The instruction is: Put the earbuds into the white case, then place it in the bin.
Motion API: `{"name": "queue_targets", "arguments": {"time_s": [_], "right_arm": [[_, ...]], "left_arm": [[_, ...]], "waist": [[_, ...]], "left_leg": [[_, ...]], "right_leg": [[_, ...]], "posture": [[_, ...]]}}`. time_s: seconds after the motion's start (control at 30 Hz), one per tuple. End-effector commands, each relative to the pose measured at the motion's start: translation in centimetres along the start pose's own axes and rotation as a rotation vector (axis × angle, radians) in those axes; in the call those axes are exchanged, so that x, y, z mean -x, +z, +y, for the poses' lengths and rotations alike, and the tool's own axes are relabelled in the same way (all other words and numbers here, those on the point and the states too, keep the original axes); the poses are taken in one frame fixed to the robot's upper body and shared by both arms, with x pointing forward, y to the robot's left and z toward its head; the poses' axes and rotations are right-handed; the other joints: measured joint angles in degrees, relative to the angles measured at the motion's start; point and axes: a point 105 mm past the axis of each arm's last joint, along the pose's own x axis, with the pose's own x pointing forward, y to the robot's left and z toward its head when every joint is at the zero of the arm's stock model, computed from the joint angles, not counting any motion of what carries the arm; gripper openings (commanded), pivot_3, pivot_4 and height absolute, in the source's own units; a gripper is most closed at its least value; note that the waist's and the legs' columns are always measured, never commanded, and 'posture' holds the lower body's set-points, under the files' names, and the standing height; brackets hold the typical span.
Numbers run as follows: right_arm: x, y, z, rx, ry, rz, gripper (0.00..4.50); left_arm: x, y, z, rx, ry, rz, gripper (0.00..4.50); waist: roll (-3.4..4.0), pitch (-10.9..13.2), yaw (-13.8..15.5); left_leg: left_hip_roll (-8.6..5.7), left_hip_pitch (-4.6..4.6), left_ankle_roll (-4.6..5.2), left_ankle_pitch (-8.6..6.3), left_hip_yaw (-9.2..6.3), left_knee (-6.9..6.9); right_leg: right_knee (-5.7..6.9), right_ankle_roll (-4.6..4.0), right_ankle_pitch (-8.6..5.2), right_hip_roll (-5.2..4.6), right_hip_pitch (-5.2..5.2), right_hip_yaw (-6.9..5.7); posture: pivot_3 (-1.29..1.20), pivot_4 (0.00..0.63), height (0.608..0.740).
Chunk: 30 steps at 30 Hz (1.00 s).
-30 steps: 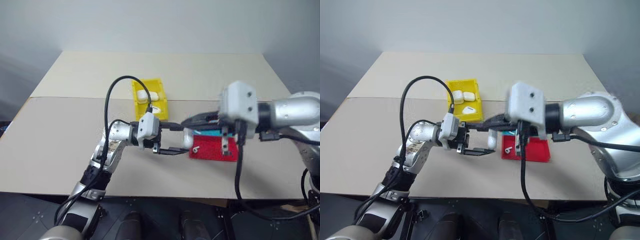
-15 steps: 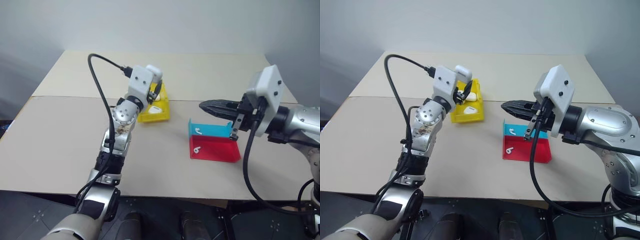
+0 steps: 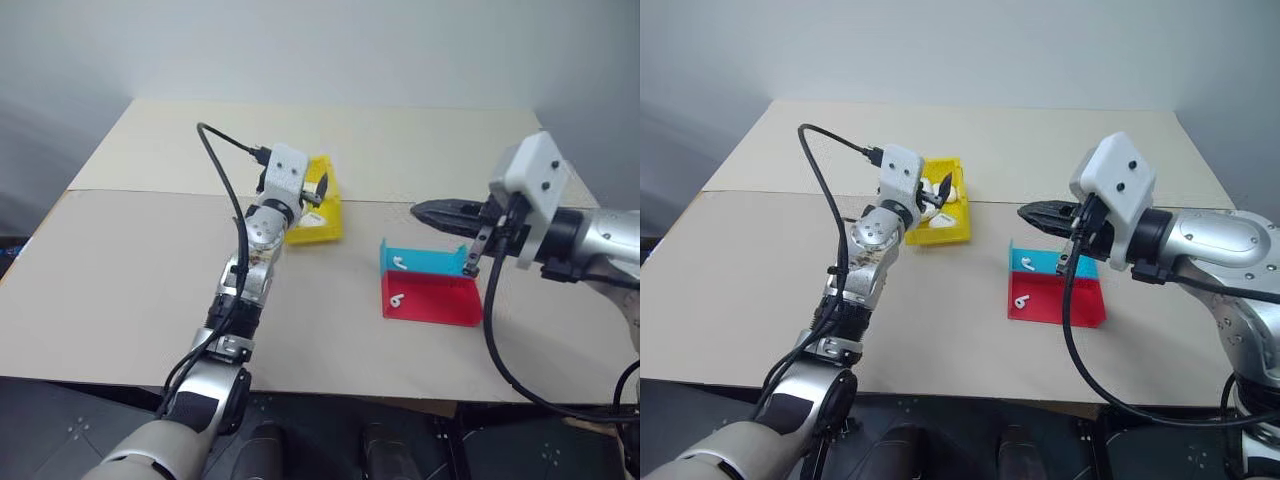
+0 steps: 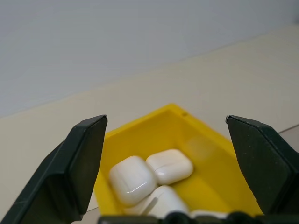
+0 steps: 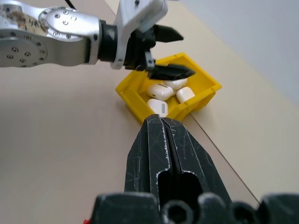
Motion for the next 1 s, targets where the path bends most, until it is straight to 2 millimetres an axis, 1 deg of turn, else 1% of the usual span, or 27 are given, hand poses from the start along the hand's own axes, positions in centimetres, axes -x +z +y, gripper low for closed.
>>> {"name": "queue_targets", "arguments": {"time_s": [0.03,0.1,0.2,0.23,0.27,0.3,0.33,0.4,0.43,0.47,0.53,0.57,0.63,0.7,0.73,0.87,1.0], "right_arm": [[0.5,0.9,0.1,0.085,-0.021,-0.030,0.00],[0.8,0.4,0.1,0.096,-0.030,-0.026,0.00],[1.6,-1.3,1.0,0.042,0.010,-0.011,0.00],[1.9,-2.0,1.2,0.064,-0.006,-0.010,0.00],[2.7,-3.7,1.5,0.074,0.000,0.055,0.00],[3.4,-4.9,1.8,0.081,0.010,0.104,0.00],[4.3,-6.3,1.8,0.109,0.005,0.169,0.00],[5.5,-7.8,1.5,0.157,-0.008,0.244,0.00],[6.4,-8.3,0.9,0.171,-0.027,0.274,0.00],[7.1,-8.5,0.5,0.176,-0.039,0.289,0.00],[9.0,-8.2,-0.6,0.189,-0.050,0.300,0.00],[9.6,-8.1,-0.9,0.195,-0.048,0.298,0.00],[11.0,-6.9,-1.3,0.190,-0.010,0.249,0.00],[12.0,-5.7,-1.6,0.189,0.031,0.182,0.00],[12.4,-5.4,-1.8,0.193,0.054,0.169,0.00],[12.7,-5.5,-2.4,0.238,0.101,0.173,0.00],[11.9,-6.6,-2.7,0.227,0.099,0.164,0.00]], "left_arm": [[0.8,4.6,0.5,0.170,-0.087,-0.179,4.45],[1.9,5.2,0.6,0.177,-0.150,-0.213,4.45],[4.3,5.5,0.8,0.104,-0.265,-0.230,4.45],[5.5,5.6,0.7,0.072,-0.323,-0.236,4.45],[7.7,5.2,1.1,0.059,-0.415,-0.218,4.45],[9.3,5.0,1.1,0.050,-0.486,-0.200,4.45],[11.1,4.4,1.7,0.014,-0.530,-0.161,4.45],[13.1,3.7,2.5,-0.025,-0.571,-0.103,4.45],[14.4,3.2,3.4,-0.074,-0.581,-0.060,4.45],[15.2,3.0,3.9,-0.105,-0.589,-0.033,4.45],[17.5,2.5,6.0,-0.227,-0.601,0.064,4.45],[18.2,2.5,6.5,-0.261,-0.612,0.091,4.45],[20.0,2.5,7.7,-0.339,-0.634,0.152,4.45],[21.0,2.9,8.3,-0.371,-0.639,0.180,4.45],[21.3,3.4,8.5,-0.369,-0.637,0.180,4.45],[22.2,4.4,8.6,-0.354,-0.646,0.169,4.45],[22.7,4.4,8.1,-0.379,-0.659,0.183,4.45]], "waist": [[0.00,0.00,-0.24],[0.00,0.00,-0.48],[0.01,-0.01,-0.79],[0.01,-0.01,-0.81],[0.00,-0.02,-0.88],[0.02,-0.03,-1.02],[0.02,-0.03,-1.11],[0.02,-0.02,-1.22],[0.02,-0.02,-1.19],[0.01,-0.02,-1.17],[0.01,-0.02,-1.34],[0.01,-0.01,-1.34],[-0.02,0.00,-1.33],[-0.02,0.00,-1.34],[-0.05,0.01,-1.32],[-0.10,0.01,-1.07],[-0.11,0.01,-1.21]], "left_leg": [[0.00,0.01,0.00,0.00,0.00,-0.01],[0.01,0.03,0.00,0.00,-0.01,-0.06],[0.01,0.06,-0.01,0.00,0.00,-0.08],[0.01,0.10,-0.01,0.01,0.01,-0.05],[0.01,0.10,-0.01,0.01,0.00,-0.04],[0.01,0.11,-0.01,0.01,0.00,-0.06],[0.04,0.11,-0.01,0.01,0.01,-0.11],[0.05,0.12,-0.02,0.01,0.06,-0.08],[0.05,0.18,-0.02,0.01,0.09,-0.03],[0.05,0.28,-0.02,0.01,0.10,-0.01],[0.05,0.42,-0.02,0.01,0.11,-0.01],[0.08,0.56,-0.03,0.01,0.13,-0.06],[0.11,0.81,-0.03,0.00,0.13,-0.09],[0.12,0.87,-0.04,-0.01,0.16,-0.18],[0.12,0.88,-0.04,-0.01,0.17,-0.18],[0.15,0.91,-0.04,-0.01,0.17,-0.18],[0.15,0.91,-0.04,-0.01,0.20,-0.18]], "right_leg": [[0.00,0.00,0.00,0.00,0.00,0.00],[0.00,0.00,0.00,0.02,0.00,0.00],[0.00,0.00,0.00,0.02,0.01,0.01],[0.03,0.00,0.00,0.01,0.04,0.02],[0.03,0.00,0.00,0.01,0.06,0.01],[0.02,0.00,0.00,0.01,0.07,0.01],[0.00,0.00,0.00,0.02,0.06,0.01],[0.00,0.00,-0.01,0.00,0.03,0.04],[0.04,0.00,-0.02,0.00,0.07,0.06],[0.05,0.00,-0.01,0.00,0.17,0.06],[0.07,-0.02,0.01,0.02,0.27,0.06],[0.05,-0.03,0.00,0.03,0.39,0.07],[-0.01,-0.06,-0.04,0.04,0.65,0.04],[-0.17,-0.07,-0.06,0.03,0.77,0.04],[-0.20,-0.07,-0.06,0.02,0.82,0.04],[-0.21,-0.06,-0.05,0.02,0.86,0.00],[-0.21,-0.05,-0.06,0.01,0.85,0.02]], "posture": [[0.00,0.150,0.740],[0.00,0.150,0.740],[0.00,0.150,0.740],[0.00,0.150,0.740],[0.00,0.150,0.740],[0.00,0.150,0.740],[0.00,0.150,0.740],[0.00,0.150,0.740],[0.00,0.150,0.740],[0.00,0.150,0.740],[0.00,0.150,0.740],[0.00,0.150,0.740],[0.00,0.150,0.740],[0.00,0.150,0.740],[0.00,0.150,0.740],[0.00,0.150,0.740],[0.00,0.150,0.740]]}}
